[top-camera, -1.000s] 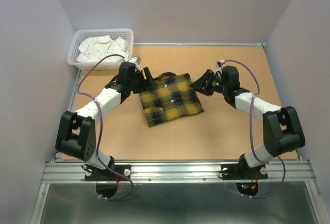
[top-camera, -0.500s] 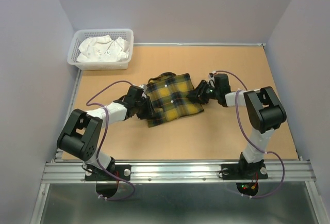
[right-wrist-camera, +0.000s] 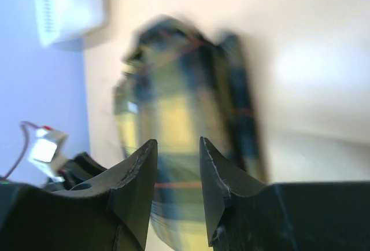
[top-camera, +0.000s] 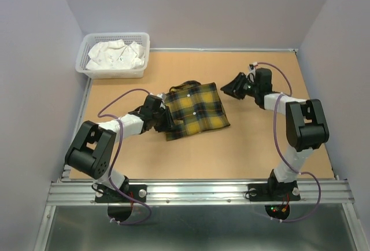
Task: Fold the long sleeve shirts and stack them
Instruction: Fold the shirt
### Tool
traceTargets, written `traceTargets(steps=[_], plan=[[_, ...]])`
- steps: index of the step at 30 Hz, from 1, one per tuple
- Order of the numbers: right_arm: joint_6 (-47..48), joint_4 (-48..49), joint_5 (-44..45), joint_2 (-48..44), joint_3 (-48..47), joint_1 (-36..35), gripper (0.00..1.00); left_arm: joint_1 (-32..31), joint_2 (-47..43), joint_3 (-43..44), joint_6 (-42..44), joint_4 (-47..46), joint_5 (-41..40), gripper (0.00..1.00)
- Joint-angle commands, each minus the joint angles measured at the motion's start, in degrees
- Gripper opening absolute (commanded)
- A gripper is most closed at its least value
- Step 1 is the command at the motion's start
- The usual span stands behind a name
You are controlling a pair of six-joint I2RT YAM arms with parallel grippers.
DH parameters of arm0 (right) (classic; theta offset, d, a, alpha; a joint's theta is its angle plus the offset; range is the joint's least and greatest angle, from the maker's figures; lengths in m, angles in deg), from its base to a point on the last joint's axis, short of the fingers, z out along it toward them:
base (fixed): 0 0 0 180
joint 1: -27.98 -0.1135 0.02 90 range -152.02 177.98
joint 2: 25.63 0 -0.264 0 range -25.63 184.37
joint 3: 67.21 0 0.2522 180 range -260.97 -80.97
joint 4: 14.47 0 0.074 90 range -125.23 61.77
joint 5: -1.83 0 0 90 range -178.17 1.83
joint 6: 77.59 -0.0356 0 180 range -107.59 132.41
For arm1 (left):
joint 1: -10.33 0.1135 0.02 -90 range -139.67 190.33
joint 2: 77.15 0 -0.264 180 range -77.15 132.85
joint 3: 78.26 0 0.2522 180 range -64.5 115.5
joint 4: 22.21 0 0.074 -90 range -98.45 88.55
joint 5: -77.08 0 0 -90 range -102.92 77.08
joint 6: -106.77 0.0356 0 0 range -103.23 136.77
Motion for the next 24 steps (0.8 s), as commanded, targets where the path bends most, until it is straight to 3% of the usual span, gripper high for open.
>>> traceTargets(steps=[1,6,9,15,24], plan=[[-2.3,4.8,-3.3,2.0,-12.4,-3.1,0.42,0.0,0.9,1.9,3.2,2.4,-3.1,0.4],[-4.9,5.1,-4.4,12.4,-24.0,-6.7,0.45,0.0,1.7,2.8,3.9,2.6,-4.7,0.4],[-6.3,6.1,-4.1,18.3,-26.3,-7.4,0.45,0.0,2.5,3.7,4.4,4.0,-6.2,0.4],[-6.0,6.4,0.6,23.5,-23.9,-5.7,0.45,0.2,4.7,5.8,5.8,5.9,-8.7,0.4],[-0.3,2.9,6.5,20.0,-18.6,1.2,0.45,0.9,5.2,8.3,8.7,8.2,-11.7,0.42]])
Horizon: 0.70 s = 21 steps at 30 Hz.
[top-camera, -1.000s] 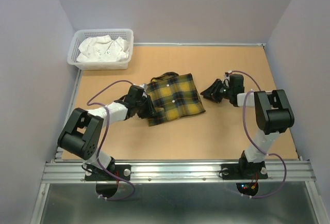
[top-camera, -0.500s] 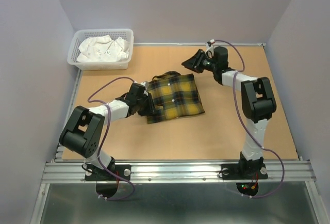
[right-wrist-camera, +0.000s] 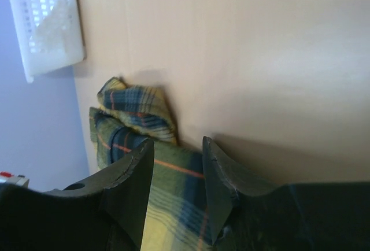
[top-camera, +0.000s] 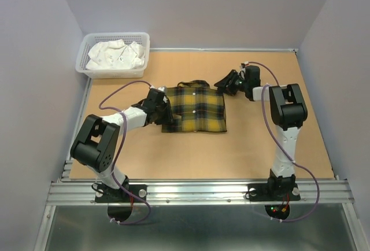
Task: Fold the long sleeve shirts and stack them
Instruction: Fold the shirt
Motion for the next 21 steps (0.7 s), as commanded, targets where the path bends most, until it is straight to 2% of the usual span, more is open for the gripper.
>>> traceTargets(steps=[1,5,7,10,11,12,13,14,15,16,18,21], plan=[[6.4,-3.7,5.5,-4.0,1.6,3.8,0.45,0.8,0.3,1.8,4.2,4.8,-4.1,0.44],[11.0,-9.6,6.3,-12.1,1.9,3.7,0.49,0.1,-3.3,5.0,7.9,5.1,-3.8,0.58],[13.7,-14.2,10.2,-16.1,3.1,3.8,0.5,-2.0,-5.8,8.2,11.9,5.7,-5.8,0.68],[17.3,-19.4,15.4,-23.7,4.0,3.9,0.62,-7.1,-8.1,11.8,17.1,5.5,-7.4,0.82],[18.1,-23.2,17.4,-25.5,4.4,3.8,0.71,-9.2,-8.5,12.4,20.4,5.1,-9.6,0.87],[18.7,-25.1,18.5,-28.9,4.5,3.8,0.77,-10.9,-8.8,13.0,22.5,4.4,-11.7,0.93],[19.5,-27.1,19.2,-30.5,4.4,3.9,0.82,-15.1,-8.8,13.9,24.1,4.1,-13.0,0.95],[20.1,-30.8,19.6,-32.3,4.3,3.9,0.92,-16.9,-8.6,14.5,25.7,4.0,-14.0,0.96],[20.4,-32.5,20.0,-35.2,4.3,3.8,0.98,-18.7,-7.4,15.0,28.9,4.1,-15.7,0.99],[20.7,-35.8,20.4,-37.0,4.4,3.9,1.0,-22.4,-6.5,16.2,29.9,4.2,-16.7,0.99],[20.4,-37.9,20.5,-40.1,6.0,3.9,1.0,-25.9,-3.8,17.2,31.9,4.2,-19.6,0.99],[17.5,-40.6,19.7,-46.4,9.5,4.2,1.0,-31.8,0.7,19.2,34.8,4.2,-27.6,0.98]])
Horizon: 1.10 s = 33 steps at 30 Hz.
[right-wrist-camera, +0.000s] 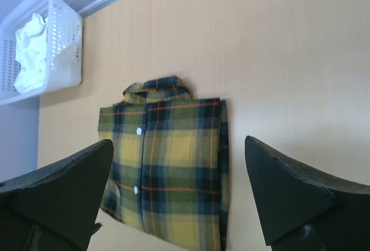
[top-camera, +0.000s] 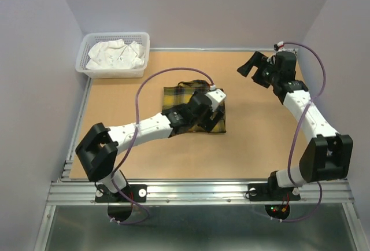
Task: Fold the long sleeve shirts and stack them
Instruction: Fold the shirt
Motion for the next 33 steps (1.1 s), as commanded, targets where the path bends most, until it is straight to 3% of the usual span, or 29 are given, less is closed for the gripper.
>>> traceTargets(steps=[1,9,13,21,24,33], plan=[[-1.1,-8.7,1.1,-6.2,5.6,0.0,1.0,-5.3,5.6,2.5,8.0,0.6,-12.1,0.98],[-6.0,-9.3,1.0,-17.9,15.9,0.0,1.0,-12.6,15.9,4.8,11.9,-3.2,-21.1,0.9],[-8.6,-9.3,0.3,-19.7,18.2,0.1,1.0,-13.5,19.1,4.8,12.4,-6.1,-22.3,0.81],[-11.1,-9.2,-1.2,-20.9,20.9,0.1,1.0,-13.7,23.9,5.1,13.1,-10.1,-23.6,0.74],[-11.5,-9.2,-1.7,-20.1,21.4,0.1,1.0,-13.8,24.4,4.1,12.8,-11.3,-23.1,0.67],[-11.6,-8.6,-3.3,-15.1,20.5,0.1,1.0,-13.7,21.5,-0.1,10.3,-15.4,-22.0,0.11]])
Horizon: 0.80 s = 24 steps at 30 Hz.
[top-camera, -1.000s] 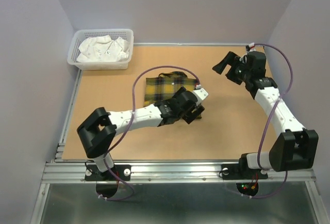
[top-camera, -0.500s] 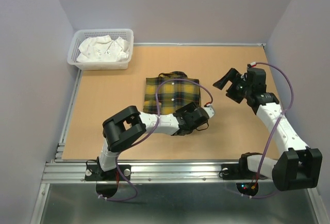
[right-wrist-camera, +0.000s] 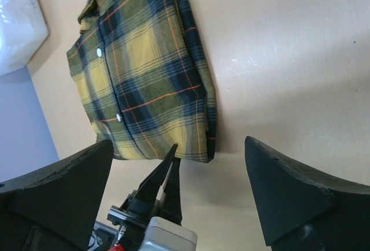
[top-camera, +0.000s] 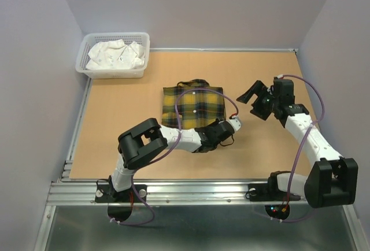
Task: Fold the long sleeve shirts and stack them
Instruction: Fold the shirt
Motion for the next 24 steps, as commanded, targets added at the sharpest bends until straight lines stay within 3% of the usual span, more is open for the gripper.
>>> traceTargets(steps=[1,4,15,24], plan=[[-0.4,2.2,-2.1,2.3,0.0,0.0,1.0,-0.3,-3.4,-3.3,-1.9,-3.7,0.2,0.05],[-0.7,3.7,-4.7,4.4,0.4,0.1,1.0,-0.1,-5.4,-4.5,-3.4,-4.8,1.0,0.0],[-10.1,20.9,-13.9,18.2,6.0,-0.6,1.0,1.6,-12.5,-9.1,-8.3,-6.6,3.2,0.0],[-16.0,36.5,-19.1,32.3,5.9,-5.1,1.0,1.9,-13.9,-9.9,-9.7,-7.2,3.4,0.0]])
